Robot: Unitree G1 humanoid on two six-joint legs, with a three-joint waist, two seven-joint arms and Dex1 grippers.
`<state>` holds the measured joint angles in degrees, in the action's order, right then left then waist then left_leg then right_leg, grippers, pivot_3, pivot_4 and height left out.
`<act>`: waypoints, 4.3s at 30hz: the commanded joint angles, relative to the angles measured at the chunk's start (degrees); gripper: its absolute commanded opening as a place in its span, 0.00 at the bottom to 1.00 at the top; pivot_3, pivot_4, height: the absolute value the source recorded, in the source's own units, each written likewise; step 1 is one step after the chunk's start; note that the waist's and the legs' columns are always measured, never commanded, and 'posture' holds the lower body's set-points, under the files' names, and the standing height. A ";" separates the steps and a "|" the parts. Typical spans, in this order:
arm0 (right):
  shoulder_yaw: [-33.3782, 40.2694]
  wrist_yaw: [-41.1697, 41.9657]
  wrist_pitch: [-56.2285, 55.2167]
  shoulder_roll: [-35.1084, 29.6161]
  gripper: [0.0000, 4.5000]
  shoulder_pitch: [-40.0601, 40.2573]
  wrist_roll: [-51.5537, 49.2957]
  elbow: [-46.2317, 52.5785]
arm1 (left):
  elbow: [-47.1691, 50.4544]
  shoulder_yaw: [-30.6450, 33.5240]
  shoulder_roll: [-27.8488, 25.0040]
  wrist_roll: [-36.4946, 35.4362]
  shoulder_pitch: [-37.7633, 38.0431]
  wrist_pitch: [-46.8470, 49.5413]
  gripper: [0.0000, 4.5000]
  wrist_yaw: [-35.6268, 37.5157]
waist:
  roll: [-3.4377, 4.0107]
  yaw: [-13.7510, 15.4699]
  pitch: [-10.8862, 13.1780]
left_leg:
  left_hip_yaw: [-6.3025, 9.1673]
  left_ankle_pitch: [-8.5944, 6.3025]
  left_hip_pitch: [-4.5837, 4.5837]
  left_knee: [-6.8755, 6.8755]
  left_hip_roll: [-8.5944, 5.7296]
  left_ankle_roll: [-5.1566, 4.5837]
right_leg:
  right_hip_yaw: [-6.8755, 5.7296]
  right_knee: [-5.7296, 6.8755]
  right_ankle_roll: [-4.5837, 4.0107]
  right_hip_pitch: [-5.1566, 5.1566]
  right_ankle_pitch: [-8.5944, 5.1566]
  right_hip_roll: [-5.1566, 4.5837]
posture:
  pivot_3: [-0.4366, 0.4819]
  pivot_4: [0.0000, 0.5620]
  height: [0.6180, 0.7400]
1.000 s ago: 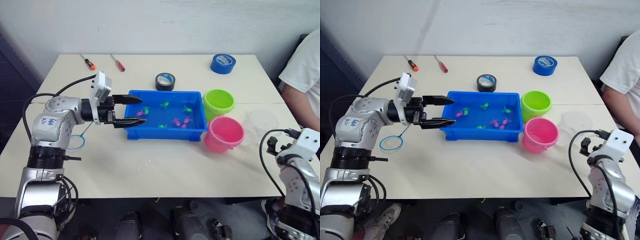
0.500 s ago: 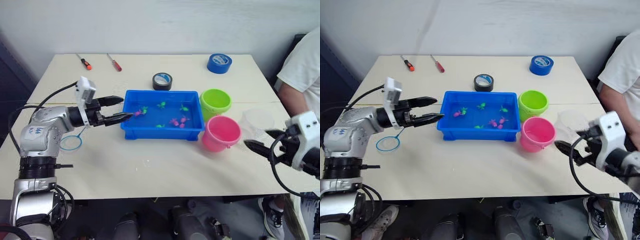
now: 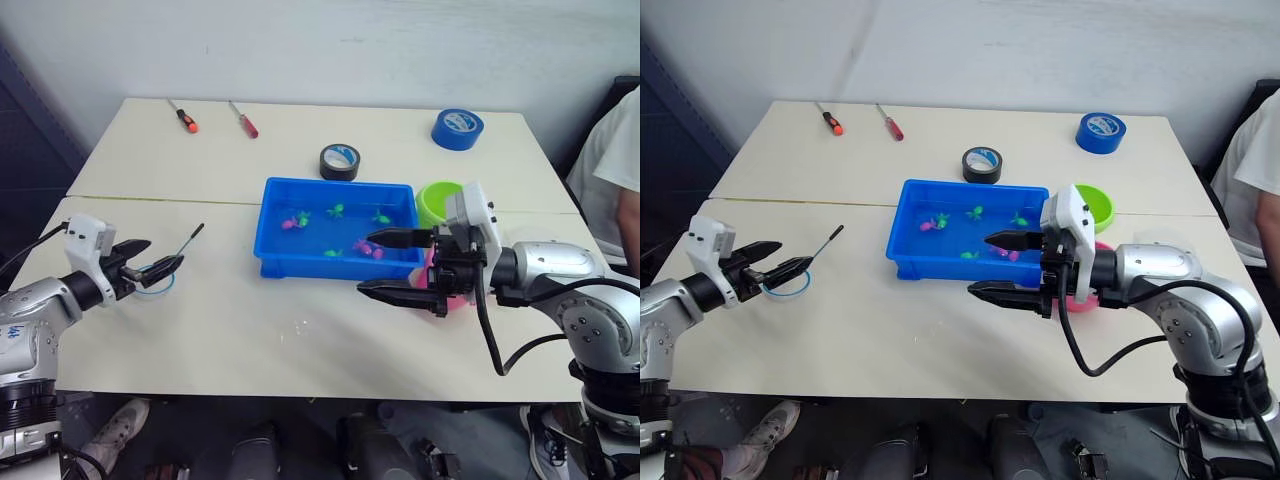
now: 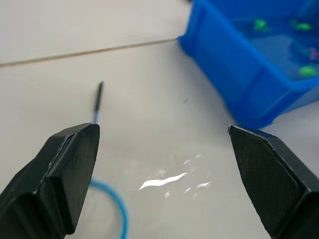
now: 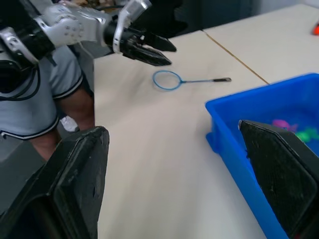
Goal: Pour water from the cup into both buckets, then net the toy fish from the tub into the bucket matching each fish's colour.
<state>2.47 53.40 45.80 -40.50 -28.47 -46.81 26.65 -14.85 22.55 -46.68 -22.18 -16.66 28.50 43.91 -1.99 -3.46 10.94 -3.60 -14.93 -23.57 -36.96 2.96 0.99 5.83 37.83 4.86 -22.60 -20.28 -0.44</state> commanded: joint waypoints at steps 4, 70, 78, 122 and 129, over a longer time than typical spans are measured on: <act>0.02 0.15 -3.07 1.78 0.98 0.77 -1.01 4.07 | -14.28 -2.88 -0.95 4.36 -8.07 -10.11 1.00 1.61 | -0.01 0.39 -0.01 | 0.15 0.03 -0.01 0.03 -0.06 -0.03 | -0.15 0.00 -0.03 0.05 -0.02 -0.11 | 0.48 0.27 0.95; -0.62 -9.15 -3.02 -2.03 1.00 3.83 0.39 6.43 | -15.27 -17.46 -4.11 10.57 -30.38 -17.11 0.01 28.43 | -0.14 1.56 -0.09 | 0.39 0.17 -0.57 -0.34 -0.18 -0.06 | -0.79 0.83 -0.03 -0.45 -0.02 -0.11 | 0.48 0.27 0.95; -3.71 -5.44 -4.04 -4.21 1.00 2.61 5.89 2.01 | 0.18 -26.68 1.30 6.82 -31.82 -9.48 0.01 37.40 | -0.10 1.46 -0.08 | 0.34 0.19 -0.52 -0.40 -0.20 -0.09 | -0.64 0.75 -0.06 -0.46 -0.03 -0.02 | 0.48 0.27 0.95; -8.75 -5.88 0.71 -0.57 0.01 -3.34 12.00 0.26 | -9.16 -36.86 12.24 9.17 -41.08 -16.33 0.00 44.63 | -0.09 1.42 -0.08 | 0.06 0.29 -0.61 -0.62 -0.19 -0.11 | -0.48 1.18 -0.05 -0.81 -0.03 0.10 | 0.48 0.27 0.95; -8.64 -5.30 0.73 -0.52 0.01 -3.35 12.17 0.26 | -9.15 -36.76 12.15 9.21 -41.21 -16.11 0.00 44.33 | -0.09 1.41 -0.07 | 0.06 0.29 -0.61 -0.63 -0.19 -0.11 | -0.48 1.19 -0.05 -0.81 -0.03 0.10 | 0.48 0.27 0.95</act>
<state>-6.48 47.01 46.64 -40.72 -30.96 -34.35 26.27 -24.96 -15.14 -33.35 -13.07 -56.12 12.40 85.99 -2.08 -2.04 10.86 -3.54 -14.64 -24.18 -37.59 2.77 0.88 5.35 39.02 4.81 -23.42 -20.32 -0.35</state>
